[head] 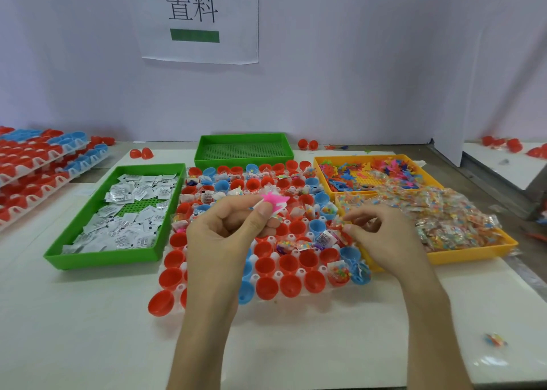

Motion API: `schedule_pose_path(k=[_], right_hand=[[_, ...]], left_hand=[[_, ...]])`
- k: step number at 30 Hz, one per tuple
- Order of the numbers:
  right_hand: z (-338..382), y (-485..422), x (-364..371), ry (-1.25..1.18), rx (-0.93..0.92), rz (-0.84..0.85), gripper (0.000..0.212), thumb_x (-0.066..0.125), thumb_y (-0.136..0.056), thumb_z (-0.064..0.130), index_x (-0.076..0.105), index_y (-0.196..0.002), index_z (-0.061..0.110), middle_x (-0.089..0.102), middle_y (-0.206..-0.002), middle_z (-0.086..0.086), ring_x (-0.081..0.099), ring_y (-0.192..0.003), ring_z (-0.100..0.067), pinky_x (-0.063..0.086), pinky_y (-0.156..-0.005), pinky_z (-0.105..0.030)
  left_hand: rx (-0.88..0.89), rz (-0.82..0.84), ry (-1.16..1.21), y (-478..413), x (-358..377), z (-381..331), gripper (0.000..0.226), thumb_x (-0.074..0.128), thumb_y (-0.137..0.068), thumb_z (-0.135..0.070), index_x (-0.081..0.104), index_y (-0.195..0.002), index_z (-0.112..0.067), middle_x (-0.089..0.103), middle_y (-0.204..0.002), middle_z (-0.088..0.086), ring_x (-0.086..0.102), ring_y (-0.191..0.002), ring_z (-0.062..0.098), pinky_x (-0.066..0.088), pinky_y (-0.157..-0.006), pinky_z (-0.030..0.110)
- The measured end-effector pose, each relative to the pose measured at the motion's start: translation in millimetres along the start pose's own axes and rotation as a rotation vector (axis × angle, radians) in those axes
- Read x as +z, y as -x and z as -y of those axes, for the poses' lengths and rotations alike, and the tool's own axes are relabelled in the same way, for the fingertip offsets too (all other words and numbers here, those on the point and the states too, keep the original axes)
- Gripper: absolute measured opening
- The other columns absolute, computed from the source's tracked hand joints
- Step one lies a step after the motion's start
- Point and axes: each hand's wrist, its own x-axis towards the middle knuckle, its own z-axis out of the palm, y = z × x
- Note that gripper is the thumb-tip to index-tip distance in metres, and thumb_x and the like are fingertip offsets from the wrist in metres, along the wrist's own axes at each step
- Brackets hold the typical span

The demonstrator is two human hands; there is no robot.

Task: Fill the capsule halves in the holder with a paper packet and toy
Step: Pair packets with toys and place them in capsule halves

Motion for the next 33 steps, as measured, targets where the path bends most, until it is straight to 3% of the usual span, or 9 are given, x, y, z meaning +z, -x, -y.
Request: schedule_pose_path(k=[7,10,12,14,16,18,24,29,33], right_hand=[[-1,0,1,-0.057,-0.006,-0.138,0.017,0.076,-0.086,0.02,0.072,-0.076,0.033,0.066,-0.073,0.02,0.059,-0.065,0.0,0.037,-0.053,-0.01],[0,0,-4,-0.151,-0.042,-0.319,0.011,0.074,-0.088,0.018,0.071,-0.081,0.027,0.068,-0.075,0.014,0.059,-0.065,0.001,0.041,-0.054,-0.005],[-1,2,-9,-0.221,-0.017,-0.475,0.009,0.073,-0.089,0.018,0.07,-0.084,0.025,0.071,-0.079,0.004,0.058,-0.064,-0.003,0.041,-0.055,-0.007],[-1,3,-13,-0.255,0.03,-0.543,0.004,0.072,-0.09,0.018,0.071,-0.093,0.021,0.071,-0.086,-0.002,0.061,-0.07,-0.012,0.048,-0.062,-0.02],[6,6,-19,-0.279,0.044,-0.504,0.014,0.07,-0.092,0.022,0.071,-0.106,0.02,0.069,-0.091,0.0,0.064,-0.077,-0.015,0.051,-0.065,-0.024],[24,11,-24,-0.351,-0.057,-0.385,0.014,0.068,-0.093,0.026,0.07,-0.107,0.025,0.07,-0.093,0.007,0.066,-0.082,-0.009,0.05,-0.064,-0.013],[78,36,-9,-0.579,-0.402,0.248,0.021,0.074,-0.088,0.026,0.073,-0.109,0.028,0.075,-0.102,0.012,0.072,-0.094,-0.009,0.057,-0.083,-0.023],[87,36,4,-0.642,-0.447,0.184,0.014,0.076,-0.086,0.008,0.075,-0.095,0.019,0.076,-0.088,0.005,0.074,-0.087,-0.014,0.06,-0.08,-0.031],[83,34,10,-0.575,-0.449,0.136,0.012,0.078,-0.084,0.008,0.077,-0.089,0.019,0.076,-0.083,0.008,0.073,-0.08,-0.01,0.058,-0.075,-0.023]], left_hand=[[0.008,-0.01,-0.002,-1,-3,1,0.011,0.075,-0.072,-0.029,0.08,-0.081,-0.024,0.076,-0.073,0.005,0.073,-0.065,0.013,0.055,-0.062,0.016],[0.005,-0.016,-0.004,-1,-5,3,0.012,0.075,-0.073,-0.03,0.079,-0.082,-0.023,0.076,-0.073,0.004,0.073,-0.065,0.012,0.055,-0.063,0.016],[0.002,-0.018,-0.009,-2,-6,3,0.011,0.074,-0.074,-0.03,0.079,-0.083,-0.024,0.076,-0.074,0.004,0.073,-0.066,0.012,0.055,-0.063,0.016],[-0.001,-0.014,-0.008,-2,-6,4,0.011,0.074,-0.074,-0.029,0.079,-0.083,-0.024,0.077,-0.074,0.004,0.073,-0.067,0.013,0.055,-0.064,0.017],[0.001,0.001,-0.021,-3,-5,4,0.013,0.074,-0.075,-0.028,0.078,-0.084,-0.019,0.077,-0.074,0.005,0.074,-0.068,0.013,0.056,-0.064,0.016],[0.009,0.029,-0.047,-3,-4,4,0.019,0.073,-0.076,-0.026,0.076,-0.09,-0.013,0.077,-0.074,0.004,0.074,-0.068,0.014,0.056,-0.064,0.017],[0.067,0.137,-0.108,-1,-3,1,0.016,0.073,-0.079,-0.019,0.074,-0.089,-0.007,0.076,-0.072,0.004,0.074,-0.067,0.014,0.056,-0.063,0.016],[0.1,0.211,-0.169,-1,-6,-4,0.016,0.073,-0.078,-0.024,0.074,-0.087,-0.011,0.076,-0.073,0.002,0.074,-0.069,0.013,0.056,-0.065,0.015],[0.067,0.21,-0.286,-2,-12,-3,0.012,0.076,-0.077,-0.023,0.072,-0.086,-0.016,0.076,-0.072,-0.002,0.074,-0.068,0.01,0.055,-0.064,0.016]])
